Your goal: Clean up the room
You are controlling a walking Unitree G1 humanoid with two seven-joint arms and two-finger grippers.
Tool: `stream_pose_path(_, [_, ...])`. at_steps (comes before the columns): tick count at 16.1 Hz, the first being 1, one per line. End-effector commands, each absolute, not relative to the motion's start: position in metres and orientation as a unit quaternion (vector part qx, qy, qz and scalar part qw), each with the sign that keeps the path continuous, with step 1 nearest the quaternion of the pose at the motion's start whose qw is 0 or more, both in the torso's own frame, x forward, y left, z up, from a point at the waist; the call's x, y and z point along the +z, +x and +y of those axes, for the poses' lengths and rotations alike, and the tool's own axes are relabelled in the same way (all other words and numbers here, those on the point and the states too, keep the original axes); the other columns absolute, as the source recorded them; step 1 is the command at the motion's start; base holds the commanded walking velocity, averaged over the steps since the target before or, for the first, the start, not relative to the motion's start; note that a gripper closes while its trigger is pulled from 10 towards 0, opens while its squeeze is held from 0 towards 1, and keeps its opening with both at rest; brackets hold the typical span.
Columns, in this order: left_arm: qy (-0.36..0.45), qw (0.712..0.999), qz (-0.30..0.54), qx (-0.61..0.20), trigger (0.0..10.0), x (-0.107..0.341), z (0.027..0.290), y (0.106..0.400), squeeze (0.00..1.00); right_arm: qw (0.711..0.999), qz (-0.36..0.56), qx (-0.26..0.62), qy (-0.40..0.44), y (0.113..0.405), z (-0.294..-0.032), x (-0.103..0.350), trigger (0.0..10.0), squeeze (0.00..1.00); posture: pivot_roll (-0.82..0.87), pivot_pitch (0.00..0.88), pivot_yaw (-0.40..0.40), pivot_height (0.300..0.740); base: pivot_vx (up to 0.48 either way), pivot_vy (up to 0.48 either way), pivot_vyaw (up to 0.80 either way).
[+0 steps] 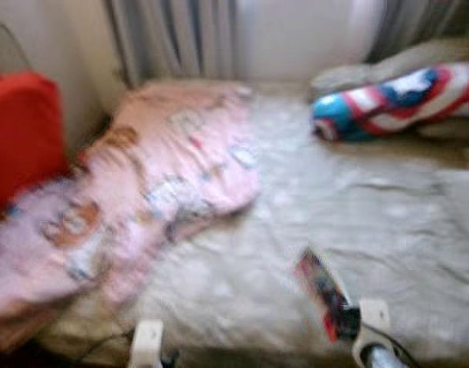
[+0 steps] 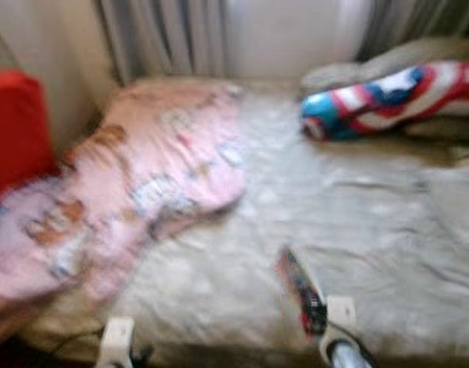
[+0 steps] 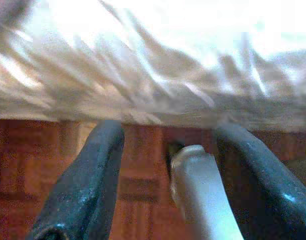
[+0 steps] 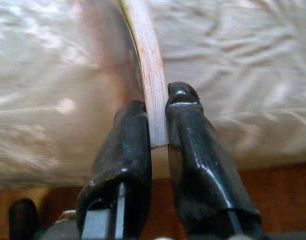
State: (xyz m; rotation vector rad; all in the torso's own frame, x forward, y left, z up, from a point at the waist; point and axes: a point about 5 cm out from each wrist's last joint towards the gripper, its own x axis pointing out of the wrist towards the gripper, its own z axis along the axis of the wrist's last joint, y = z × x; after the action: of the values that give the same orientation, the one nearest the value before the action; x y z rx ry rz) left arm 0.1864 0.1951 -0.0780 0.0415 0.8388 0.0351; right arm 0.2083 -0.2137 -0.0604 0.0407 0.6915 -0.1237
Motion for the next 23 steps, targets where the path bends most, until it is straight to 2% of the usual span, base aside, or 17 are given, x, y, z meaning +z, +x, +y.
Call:
stream_pose_path(1, [0.028,0.908,0.417,0.020,10.0,-0.0807,0.1990,0.1801,0.00,0.944,0.324,-0.064,0.021,0.2131,-0.2148,-0.0566,10.0,0.00,0.01,0.093,-0.016,0.740,0.000,-0.428,0.00])
stream_pose_path(13, [0.029,0.909,0.414,0.023,10.0,-0.0807,0.1992,0.1792,0.00,0.945,0.319,-0.068,0.028,0.2114,-0.2150,-0.0570,10.0,0.00,0.01,0.106,-0.017,0.740,0.000,-0.412,0.00])
stream_pose_path(23, [0.021,0.911,0.410,0.031,10.0,-0.0801,0.2025,0.1789,0.00,0.944,0.320,-0.067,0.032,0.2107,-0.2123,-0.0580,10.0,0.00,0.01,0.116,-0.012,0.740,0.000,0.000,0.00])
